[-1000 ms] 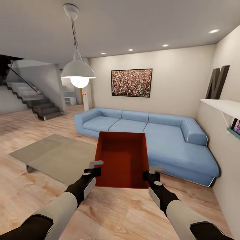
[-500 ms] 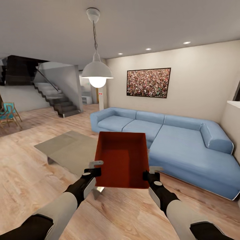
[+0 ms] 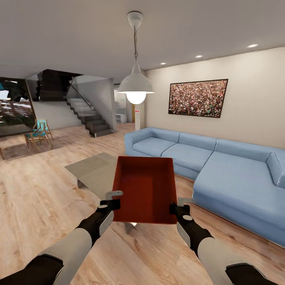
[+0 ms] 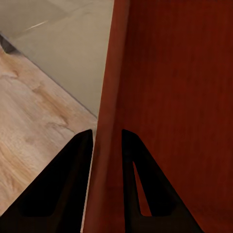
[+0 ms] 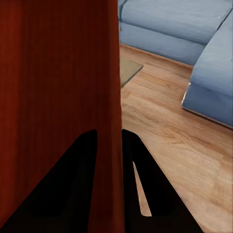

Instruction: Move the two storage containers from the living room to the garage. In the garage, place one container on the floor and stack the other container on top of it (either order is fine).

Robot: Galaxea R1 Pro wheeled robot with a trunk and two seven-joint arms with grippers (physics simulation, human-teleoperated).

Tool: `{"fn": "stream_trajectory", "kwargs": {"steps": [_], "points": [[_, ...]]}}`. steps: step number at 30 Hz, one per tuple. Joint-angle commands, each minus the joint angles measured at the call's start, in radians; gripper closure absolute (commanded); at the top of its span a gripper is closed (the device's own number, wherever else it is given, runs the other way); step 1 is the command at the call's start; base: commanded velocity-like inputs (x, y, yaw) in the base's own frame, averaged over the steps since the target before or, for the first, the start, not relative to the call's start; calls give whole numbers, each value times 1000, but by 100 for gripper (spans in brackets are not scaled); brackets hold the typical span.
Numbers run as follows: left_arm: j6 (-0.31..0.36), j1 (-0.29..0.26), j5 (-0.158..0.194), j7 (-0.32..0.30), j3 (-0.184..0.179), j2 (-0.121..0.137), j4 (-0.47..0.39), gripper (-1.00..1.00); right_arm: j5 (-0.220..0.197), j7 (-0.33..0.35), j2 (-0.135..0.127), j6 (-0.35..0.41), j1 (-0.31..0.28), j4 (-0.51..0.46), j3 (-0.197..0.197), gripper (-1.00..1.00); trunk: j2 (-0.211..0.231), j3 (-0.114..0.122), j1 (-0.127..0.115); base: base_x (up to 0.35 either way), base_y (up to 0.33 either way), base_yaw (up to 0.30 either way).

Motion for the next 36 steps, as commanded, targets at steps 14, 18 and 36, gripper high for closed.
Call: {"fn": "stream_trajectory", "kwargs": {"steps": [14, 18, 36], "points": [[6, 0, 3, 42, -7, 11, 15, 100, 3, -89, -1, -4, -2, -3, -22, 100, -1, -1, 0, 0, 0, 300], [6, 0, 3, 42, -7, 11, 15, 100, 3, -88, -1, -4, -2, -3, -22, 100, -1, -1, 0, 0, 0, 300], [6, 0, 3, 41, -7, 11, 16, 100, 3, -86, -3, -2, -2, -3, -22, 100, -1, -1, 0, 0, 0, 300]]}}
